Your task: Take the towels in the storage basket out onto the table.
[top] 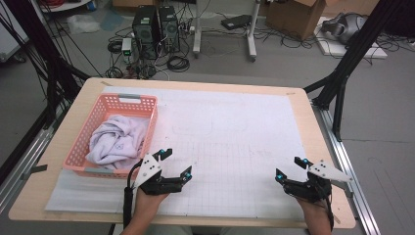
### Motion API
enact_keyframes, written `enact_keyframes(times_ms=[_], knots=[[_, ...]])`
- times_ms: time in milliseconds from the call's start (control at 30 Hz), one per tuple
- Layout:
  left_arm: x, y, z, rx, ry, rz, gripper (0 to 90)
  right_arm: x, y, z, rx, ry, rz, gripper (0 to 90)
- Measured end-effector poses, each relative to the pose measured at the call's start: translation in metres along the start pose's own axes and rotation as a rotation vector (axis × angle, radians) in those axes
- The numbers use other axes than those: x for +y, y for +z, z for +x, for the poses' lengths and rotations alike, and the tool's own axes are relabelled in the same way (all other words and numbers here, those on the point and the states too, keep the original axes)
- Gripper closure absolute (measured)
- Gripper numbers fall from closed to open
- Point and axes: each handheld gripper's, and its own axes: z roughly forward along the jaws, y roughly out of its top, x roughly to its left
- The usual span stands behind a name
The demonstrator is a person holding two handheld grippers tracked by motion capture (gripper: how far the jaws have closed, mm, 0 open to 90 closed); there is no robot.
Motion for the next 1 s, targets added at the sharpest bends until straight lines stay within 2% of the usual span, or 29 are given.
enact_keyframes(times_ms=[133, 267, 400, 633, 733, 833, 1000], knots=[[-0.001, -0.002, -0.001, -0.001, -0.013, 0.002, 12.1, 0.000, 0.002, -0.003, 0.006, 0.002, 0.001, 16.2], [-0.001, -0.003, -0.002, 0.005, 0.002, 0.006, 12.2, -0.001, 0.004, -0.008, 0.012, 0.011, -0.001, 16.2], [0.000, -0.006, 0.002, 0.017, -0.005, -0.001, 12.2, -0.001, 0.004, -0.009, 0.015, 0.006, 0.004, 16.2], [0.001, -0.007, 0.008, -0.014, -0.008, -0.025, 12.3, -0.002, 0.005, -0.008, 0.016, -0.014, 0.016, 16.2], [0.001, -0.008, 0.008, -0.012, -0.001, -0.014, 12.3, -0.002, 0.003, -0.009, 0.009, -0.014, 0.014, 16.3], [0.004, -0.009, 0.005, -0.014, -0.022, -0.013, 12.3, -0.001, 0.001, -0.007, 0.010, -0.015, 0.014, 16.2], [0.014, -0.011, -0.001, -0.032, -0.021, -0.026, 12.4, -0.002, -0.001, -0.005, 0.010, -0.019, 0.022, 16.3]])
